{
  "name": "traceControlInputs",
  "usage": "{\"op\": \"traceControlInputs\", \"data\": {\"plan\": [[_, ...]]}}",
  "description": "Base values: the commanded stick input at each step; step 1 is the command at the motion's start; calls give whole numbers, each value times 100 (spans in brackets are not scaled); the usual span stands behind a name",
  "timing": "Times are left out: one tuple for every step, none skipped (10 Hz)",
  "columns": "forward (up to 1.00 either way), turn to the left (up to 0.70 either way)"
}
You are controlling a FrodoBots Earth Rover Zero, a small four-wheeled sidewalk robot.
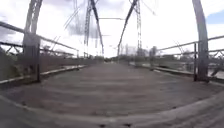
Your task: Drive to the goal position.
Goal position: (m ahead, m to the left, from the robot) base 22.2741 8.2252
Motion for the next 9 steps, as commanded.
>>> {"op": "traceControlInputs", "data": {"plan": [[100, 0], [100, 0], [100, 0], [100, 0], [100, 0], [100, 0], [100, 0], [100, 0], [100, 0]]}}
